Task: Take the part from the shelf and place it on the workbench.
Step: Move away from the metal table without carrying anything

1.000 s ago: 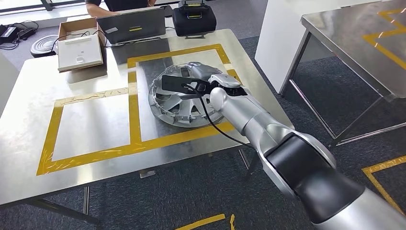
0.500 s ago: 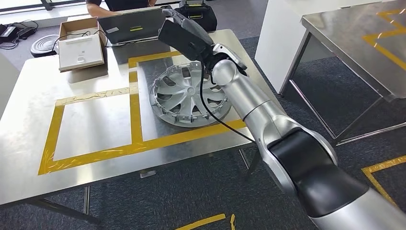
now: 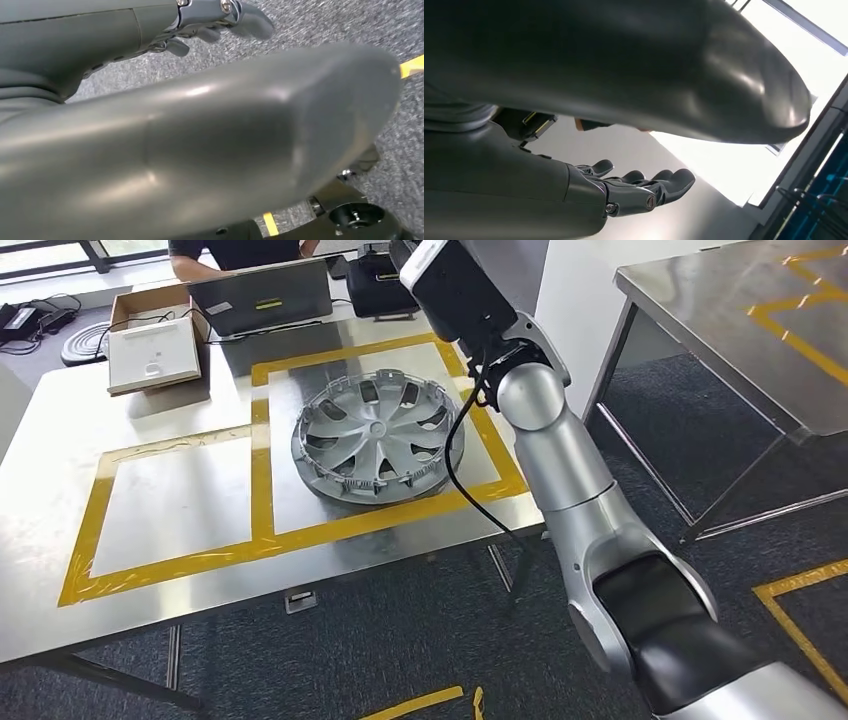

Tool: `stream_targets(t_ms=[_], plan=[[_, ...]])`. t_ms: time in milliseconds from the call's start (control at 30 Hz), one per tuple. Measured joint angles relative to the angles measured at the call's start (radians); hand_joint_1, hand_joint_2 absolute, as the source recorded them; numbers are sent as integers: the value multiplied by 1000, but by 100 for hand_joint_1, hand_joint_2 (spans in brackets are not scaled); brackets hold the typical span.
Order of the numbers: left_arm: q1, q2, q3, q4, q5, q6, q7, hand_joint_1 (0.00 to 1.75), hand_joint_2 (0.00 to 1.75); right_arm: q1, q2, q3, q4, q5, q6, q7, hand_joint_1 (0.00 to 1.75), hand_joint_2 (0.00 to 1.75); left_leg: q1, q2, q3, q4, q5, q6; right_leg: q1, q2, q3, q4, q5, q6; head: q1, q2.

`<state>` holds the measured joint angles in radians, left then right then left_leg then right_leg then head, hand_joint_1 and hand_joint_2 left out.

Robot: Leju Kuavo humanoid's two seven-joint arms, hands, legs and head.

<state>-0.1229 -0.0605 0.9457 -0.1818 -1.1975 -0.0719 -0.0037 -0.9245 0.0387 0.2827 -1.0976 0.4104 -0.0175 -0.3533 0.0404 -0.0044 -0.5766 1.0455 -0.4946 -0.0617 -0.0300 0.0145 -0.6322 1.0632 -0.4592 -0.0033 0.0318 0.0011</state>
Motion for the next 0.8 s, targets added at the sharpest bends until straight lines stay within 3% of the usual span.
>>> stream_targets(t_ms=[67,133,167,200,233,333,400,467,500,567,633,667,700,733,800], plan=[[-1,0,0,0,0,0,1,0,0,8,-2,0,-20,-1,-2,-3,0,0,-1,2,-30,74,-59,0,2,0,-10,-4,11,-16,-1,0],[-1,0,0,0,0,2,2,0,0,19,-5,0,-34,-5,-4,-4,0,0,-7,2,-76,200,-133,5,10,-1,-23,-5,23,-25,-1,0],[-1,0,0,0,0,2,2,0,0,25,-7,0,-38,-8,-4,-4,0,0,-10,2,-88,245,-152,9,15,-1,-30,-5,29,-27,-1,0],[-1,0,0,1,0,3,3,0,0,29,-10,0,-43,-11,-5,-4,0,0,-14,2,-86,259,-152,16,20,-1,-38,-5,35,-29,-1,0],[0,0,0,1,0,3,3,0,0,32,-12,0,-47,-13,-5,-3,0,0,-19,2,-65,236,-135,25,25,-1,-46,-5,42,-31,-1,0],[-2,2,0,0,0,4,4,0,0,31,-17,0,-62,-16,-5,-3,0,0,-39,4,50,52,-75,58,34,-1,-64,-6,65,-29,0,0],[-3,3,0,0,0,6,4,0,0,30,-19,1,-67,-18,-5,-3,0,0,-51,8,78,-8,-66,66,31,-4,-65,-11,81,-18,1,0],[-2,2,0,0,0,6,4,0,0,30,-23,1,-69,-18,-5,-1,0,0,-55,8,70,-18,-46,70,27,-7,-65,-21,96,-4,0,0],[-2,2,1,0,0,6,5,0,0,30,-25,1,-70,-18,-5,0,0,0,-53,10,67,-25,-33,75,26,-7,-70,-20,90,2,1,0],[-1,2,1,0,0,6,5,0,0,28,-30,2,-71,-18,-6,8,0,0,-46,13,51,-37,-2,86,25,-7,-93,33,24,14,3,0],[-1,1,1,0,0,6,6,0,0,29,-31,2,-73,-16,-6,16,0,0,-45,15,23,-37,21,91,20,-8,-127,156,-72,26,5,0],[-1,1,1,0,0,6,6,0,0,32,-33,2,-73,-15,-7,17,0,0,-45,16,8,-36,32,90,19,-8,-137,214,-97,30,5,0],[-1,0,1,0,-1,6,6,0,0,36,-36,3,-73,-14,-10,17,0,0,-43,17,-7,-33,42,89,17,-8,-135,249,-102,35,5,0],[-1,-1,1,0,-2,6,6,0,0,40,-40,3,-73,-14,-13,14,0,0,-41,17,-22,-30,51,87,16,-9,-117,250,-88,38,5,0],[-1,-3,1,0,-6,6,6,0,0,46,-52,3,-73,-16,-21,5,0,0,-36,17,-51,-17,65,79,12,-11,-29,153,-49,43,6,0]])
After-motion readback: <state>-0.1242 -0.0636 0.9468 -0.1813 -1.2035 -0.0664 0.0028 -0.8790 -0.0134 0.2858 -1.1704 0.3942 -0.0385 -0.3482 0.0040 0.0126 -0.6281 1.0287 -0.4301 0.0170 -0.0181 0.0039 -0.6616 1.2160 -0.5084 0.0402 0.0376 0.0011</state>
